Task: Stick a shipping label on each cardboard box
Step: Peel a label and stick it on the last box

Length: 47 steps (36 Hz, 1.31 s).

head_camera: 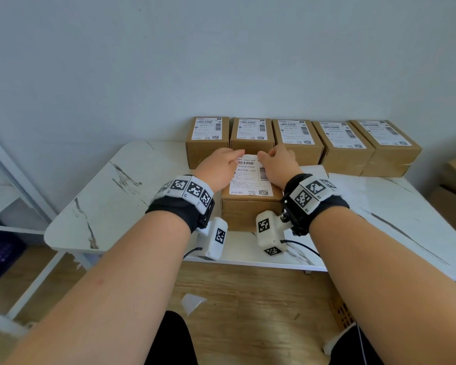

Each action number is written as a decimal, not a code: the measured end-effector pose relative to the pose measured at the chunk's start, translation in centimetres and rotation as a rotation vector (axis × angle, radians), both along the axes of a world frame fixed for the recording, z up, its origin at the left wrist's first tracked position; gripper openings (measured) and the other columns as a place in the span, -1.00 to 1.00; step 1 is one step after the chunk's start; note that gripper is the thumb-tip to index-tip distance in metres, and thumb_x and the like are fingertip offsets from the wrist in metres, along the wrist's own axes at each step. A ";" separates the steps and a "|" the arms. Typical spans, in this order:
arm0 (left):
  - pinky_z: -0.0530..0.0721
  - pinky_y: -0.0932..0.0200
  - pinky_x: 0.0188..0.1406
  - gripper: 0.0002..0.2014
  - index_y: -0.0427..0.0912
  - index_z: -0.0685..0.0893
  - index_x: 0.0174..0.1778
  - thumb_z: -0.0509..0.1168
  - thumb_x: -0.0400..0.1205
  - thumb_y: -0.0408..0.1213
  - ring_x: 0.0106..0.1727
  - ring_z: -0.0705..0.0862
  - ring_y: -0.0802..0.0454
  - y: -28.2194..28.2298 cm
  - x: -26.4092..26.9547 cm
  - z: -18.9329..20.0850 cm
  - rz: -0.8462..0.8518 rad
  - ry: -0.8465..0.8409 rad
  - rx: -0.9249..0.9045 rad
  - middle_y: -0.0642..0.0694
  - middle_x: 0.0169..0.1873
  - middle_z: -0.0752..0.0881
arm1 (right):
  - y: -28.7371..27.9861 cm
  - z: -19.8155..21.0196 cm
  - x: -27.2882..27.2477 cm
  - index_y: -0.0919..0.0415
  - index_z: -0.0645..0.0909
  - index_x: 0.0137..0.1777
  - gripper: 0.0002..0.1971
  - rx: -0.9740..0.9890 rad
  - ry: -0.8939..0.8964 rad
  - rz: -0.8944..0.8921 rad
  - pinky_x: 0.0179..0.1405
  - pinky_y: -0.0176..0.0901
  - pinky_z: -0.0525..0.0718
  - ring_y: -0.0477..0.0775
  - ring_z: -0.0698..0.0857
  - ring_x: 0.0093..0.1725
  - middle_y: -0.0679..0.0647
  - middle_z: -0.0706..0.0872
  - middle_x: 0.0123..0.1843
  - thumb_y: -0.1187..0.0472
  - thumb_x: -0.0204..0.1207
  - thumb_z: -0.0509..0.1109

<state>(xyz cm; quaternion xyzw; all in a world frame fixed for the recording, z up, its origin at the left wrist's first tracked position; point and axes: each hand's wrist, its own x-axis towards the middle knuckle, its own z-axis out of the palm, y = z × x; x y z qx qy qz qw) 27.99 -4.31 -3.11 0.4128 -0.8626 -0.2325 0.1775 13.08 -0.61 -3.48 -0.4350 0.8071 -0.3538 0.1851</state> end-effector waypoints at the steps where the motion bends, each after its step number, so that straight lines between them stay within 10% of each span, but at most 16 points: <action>1: 0.35 0.32 0.17 -0.57 -0.07 0.33 0.62 -0.08 0.81 -0.23 0.45 0.42 0.00 -0.1 -0.1 0.0 0.004 -0.011 -0.001 -0.10 0.56 0.33 | 0.0 0.0 0.0 0.16 0.47 0.30 -0.62 -0.003 -0.001 -0.001 0.36 0.18 0.54 0.24 0.55 0.28 0.19 0.46 0.36 -0.09 0.65 0.22; 7: 0.31 0.16 0.51 -0.54 -0.11 0.20 0.67 -0.09 0.81 -0.21 0.61 0.25 -0.02 -0.1 -0.1 -0.2 0.046 -0.046 0.025 -0.06 0.66 0.17 | 0.3 -0.4 -0.3 0.10 0.46 0.17 -0.50 -0.008 -0.039 0.032 0.27 0.17 0.62 0.17 0.62 0.18 0.12 0.59 0.22 -0.30 0.48 0.33; 16: 0.11 0.18 0.58 -0.54 -0.17 0.13 0.68 -0.12 0.82 -0.24 0.67 0.11 0.00 0.6 -0.2 -0.1 0.056 -0.042 0.014 -0.07 0.68 0.11 | -0.1 0.3 0.0 0.21 0.43 0.41 -0.65 0.008 -0.021 0.002 0.28 0.13 0.60 0.21 0.62 0.24 0.20 0.59 0.30 0.11 0.72 0.06; 22: 0.19 0.12 0.57 -0.52 -0.20 0.11 0.68 -0.11 0.82 -0.19 0.65 0.18 -0.02 0.6 -0.2 0.0 0.071 -0.100 -0.021 -0.09 0.67 0.15 | 0.0 0.3 -0.5 0.19 0.42 0.28 -0.47 0.029 -0.034 0.058 -0.41 -0.21 0.47 0.03 0.68 -0.08 0.06 0.68 0.03 -0.23 0.54 0.28; 26: 0.58 0.10 0.23 -0.50 -0.14 0.14 0.66 0.01 0.79 -0.15 0.42 0.53 -0.06 0.6 -0.4 0.0 0.127 -0.009 0.005 -0.10 0.58 0.36 | 0.0 0.1 -0.2 0.21 0.39 0.40 -0.29 0.021 -0.010 0.061 -0.42 -0.23 0.49 0.02 0.71 -0.05 0.07 0.71 0.11 -0.30 0.45 0.36; 31: 0.58 0.29 -0.34 -0.67 -0.03 0.35 0.48 0.03 0.78 -0.19 -0.05 0.66 0.09 0.6 -0.2 0.0 0.087 0.044 -0.066 -0.08 0.35 0.56 | -0.2 0.2 -0.4 0.21 0.48 0.24 -0.66 -0.014 -0.020 0.041 -0.37 -0.19 0.43 -0.01 0.61 -0.23 0.06 0.65 -0.09 -0.03 0.65 0.19; 39: 0.50 0.15 0.32 -0.66 -0.02 0.58 0.41 0.05 0.77 -0.20 0.37 0.54 0.02 0.9 0.2 -0.6 0.071 0.096 -0.124 -0.02 0.40 0.56 | 1.3 1.2 0.3 0.36 0.45 0.46 -0.64 -0.026 -0.132 -0.040 0.27 -0.03 0.56 0.21 0.58 0.35 0.26 0.56 0.40 0.27 0.74 0.06; 44: 0.53 0.08 0.29 -0.60 0.10 0.50 0.48 0.11 0.72 0.01 0.38 0.53 0.02 1.5 0.3 -0.2 0.146 0.002 -0.112 0.03 0.52 0.42 | 2.3 0.6 0.3 0.25 0.39 0.47 -0.48 0.004 -0.171 0.039 -0.33 -0.25 0.58 0.01 0.70 -0.06 0.11 0.71 0.20 -0.04 0.62 0.30; 47: 0.35 0.18 0.34 -0.52 0.15 0.39 0.57 0.14 0.69 0.05 0.57 0.35 -0.01 2.1 0.2 0.3 0.144 -0.019 0.003 0.01 0.65 0.18 | 2.9 0.1 0.6 0.25 0.54 0.31 -0.63 0.014 -0.154 0.096 -0.25 -0.22 0.67 0.00 0.72 -0.11 0.08 0.75 0.06 0.02 0.64 0.30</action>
